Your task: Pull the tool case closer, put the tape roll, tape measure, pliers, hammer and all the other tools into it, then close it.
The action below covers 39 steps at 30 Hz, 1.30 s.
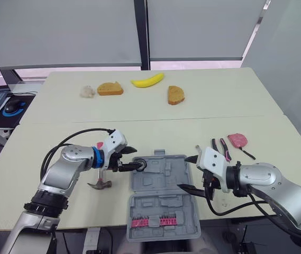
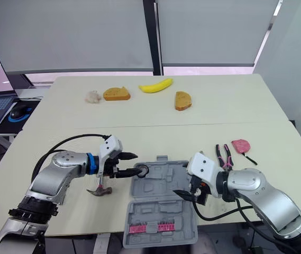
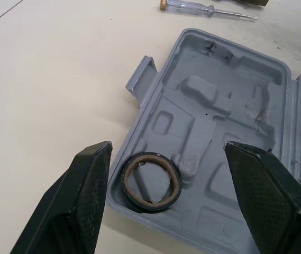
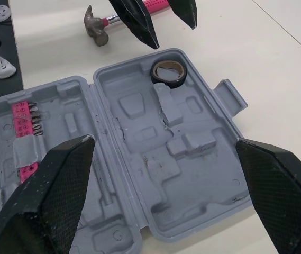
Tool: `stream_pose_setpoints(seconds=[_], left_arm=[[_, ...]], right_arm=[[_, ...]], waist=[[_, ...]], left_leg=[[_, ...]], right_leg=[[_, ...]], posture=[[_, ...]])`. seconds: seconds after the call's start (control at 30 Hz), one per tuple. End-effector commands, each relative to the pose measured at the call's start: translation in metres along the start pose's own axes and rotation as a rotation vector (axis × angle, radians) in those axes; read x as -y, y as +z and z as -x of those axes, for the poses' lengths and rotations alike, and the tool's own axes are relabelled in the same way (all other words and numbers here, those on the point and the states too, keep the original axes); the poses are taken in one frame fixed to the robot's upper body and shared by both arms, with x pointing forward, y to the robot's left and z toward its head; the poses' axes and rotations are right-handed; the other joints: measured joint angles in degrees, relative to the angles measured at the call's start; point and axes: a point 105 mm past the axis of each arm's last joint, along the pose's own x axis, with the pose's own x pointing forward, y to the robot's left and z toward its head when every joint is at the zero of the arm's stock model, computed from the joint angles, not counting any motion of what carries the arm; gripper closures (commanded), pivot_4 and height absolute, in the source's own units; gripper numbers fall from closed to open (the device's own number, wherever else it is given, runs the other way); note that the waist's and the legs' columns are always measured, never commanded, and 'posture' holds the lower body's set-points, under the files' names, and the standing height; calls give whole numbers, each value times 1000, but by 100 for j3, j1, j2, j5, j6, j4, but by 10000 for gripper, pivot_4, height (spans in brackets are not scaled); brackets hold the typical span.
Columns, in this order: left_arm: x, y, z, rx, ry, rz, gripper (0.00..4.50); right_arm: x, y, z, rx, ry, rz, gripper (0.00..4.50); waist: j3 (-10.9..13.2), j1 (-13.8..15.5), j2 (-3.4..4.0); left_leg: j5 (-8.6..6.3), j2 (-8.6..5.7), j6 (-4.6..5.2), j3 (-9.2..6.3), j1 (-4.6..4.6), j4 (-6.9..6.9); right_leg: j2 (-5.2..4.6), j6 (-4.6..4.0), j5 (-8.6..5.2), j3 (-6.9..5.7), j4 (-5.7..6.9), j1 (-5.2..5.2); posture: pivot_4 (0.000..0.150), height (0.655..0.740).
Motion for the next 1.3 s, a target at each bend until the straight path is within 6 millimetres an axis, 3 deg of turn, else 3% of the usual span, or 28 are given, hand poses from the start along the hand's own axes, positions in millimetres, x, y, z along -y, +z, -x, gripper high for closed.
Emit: stream_pose_setpoints(seconds=[0.03,0.2,0.43,0.73,1.03,1.2,1.3], left_arm=[[0,5,-1,20,-17,-55,18981],[-2,2,-4,24,-20,-63,33667],[-1,-1,-14,25,-36,-94,33667],[-10,-19,-34,-26,-13,-133,33667],[-6,-41,-42,-83,-20,-136,33667],[-9,-39,-40,-69,0,-130,33667],[-19,-20,-28,-7,42,-139,33667]], right_arm=[[-2,10,2,30,-6,38,0],[-2,11,2,30,-6,41,0],[-2,11,2,29,-7,46,0],[-2,12,1,28,-5,48,0],[-3,12,3,23,-7,45,0],[-3,12,4,23,-11,45,0],[-2,16,5,40,-23,42,0]], waist=[[0,0,0],[0,0,0],[0,-1,0],[0,-1,0],[-1,-2,-1],[-1,-3,-2],[-1,-4,-2]], left_leg=[[0,0,0,0,0,0],[0,0,0,0,0,0],[0,0,0,0,0,1],[0,-1,0,0,0,1],[0,-1,0,-1,1,2],[0,-1,0,-2,2,2],[0,-1,0,-1,2,2]], right_leg=[[0,0,0,0,0,0],[0,0,0,-1,0,1],[0,0,0,-1,0,1],[1,0,0,-3,3,0],[1,0,0,-3,3,2],[1,0,0,-4,5,2],[1,0,0,-4,5,2]], posture=[[1500,7400],[1500,7400],[1500,7400],[1500,7400],[1500,7400],[1500,7400],[1500,7400]])
